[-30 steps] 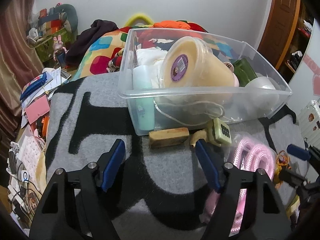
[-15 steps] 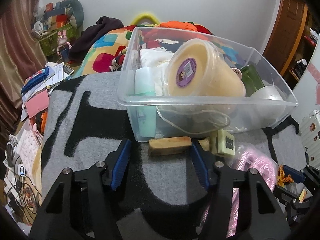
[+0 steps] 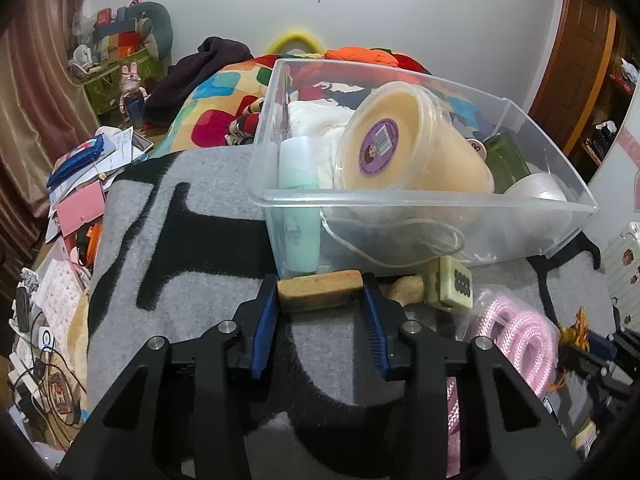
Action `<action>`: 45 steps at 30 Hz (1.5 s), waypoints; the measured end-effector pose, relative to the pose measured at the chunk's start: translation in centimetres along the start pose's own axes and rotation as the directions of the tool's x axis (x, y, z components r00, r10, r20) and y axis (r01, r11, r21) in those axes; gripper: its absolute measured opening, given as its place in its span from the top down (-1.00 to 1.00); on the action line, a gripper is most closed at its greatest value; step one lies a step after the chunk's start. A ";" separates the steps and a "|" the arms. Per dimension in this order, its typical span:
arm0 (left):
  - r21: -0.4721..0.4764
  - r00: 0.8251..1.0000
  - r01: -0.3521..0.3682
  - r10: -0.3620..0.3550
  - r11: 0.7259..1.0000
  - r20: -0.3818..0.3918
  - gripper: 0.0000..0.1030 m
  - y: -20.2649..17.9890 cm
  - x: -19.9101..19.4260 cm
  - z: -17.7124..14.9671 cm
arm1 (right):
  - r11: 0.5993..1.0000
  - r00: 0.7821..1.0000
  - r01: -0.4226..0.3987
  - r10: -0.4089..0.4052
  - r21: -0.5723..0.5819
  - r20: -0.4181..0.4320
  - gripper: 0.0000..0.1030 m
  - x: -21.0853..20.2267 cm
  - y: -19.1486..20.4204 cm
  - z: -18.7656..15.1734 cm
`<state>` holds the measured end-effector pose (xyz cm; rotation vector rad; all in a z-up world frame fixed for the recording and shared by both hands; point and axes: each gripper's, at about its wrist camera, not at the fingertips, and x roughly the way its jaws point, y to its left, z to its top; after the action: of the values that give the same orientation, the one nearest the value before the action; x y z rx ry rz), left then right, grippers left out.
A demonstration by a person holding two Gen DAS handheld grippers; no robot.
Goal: Organize objects
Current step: 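Grasp the yellow ball keychain with the right gripper while the left grasps the wooden block, then carry the keychain and wooden block over the clear box with both grippers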
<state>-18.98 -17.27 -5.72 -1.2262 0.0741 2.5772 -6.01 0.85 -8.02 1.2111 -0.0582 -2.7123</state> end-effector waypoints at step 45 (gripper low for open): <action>0.061 0.975 0.044 -0.056 0.997 0.217 0.22 -0.7 -7.2 2.9 | 0.999 0.963 0.036 -0.043 0.033 0.264 0.66 -3.9 -1.9 9.7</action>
<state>-16.64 -17.77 1.71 -0.9066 0.0683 2.6286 -10.88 3.11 1.17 0.8556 -0.1068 -2.8998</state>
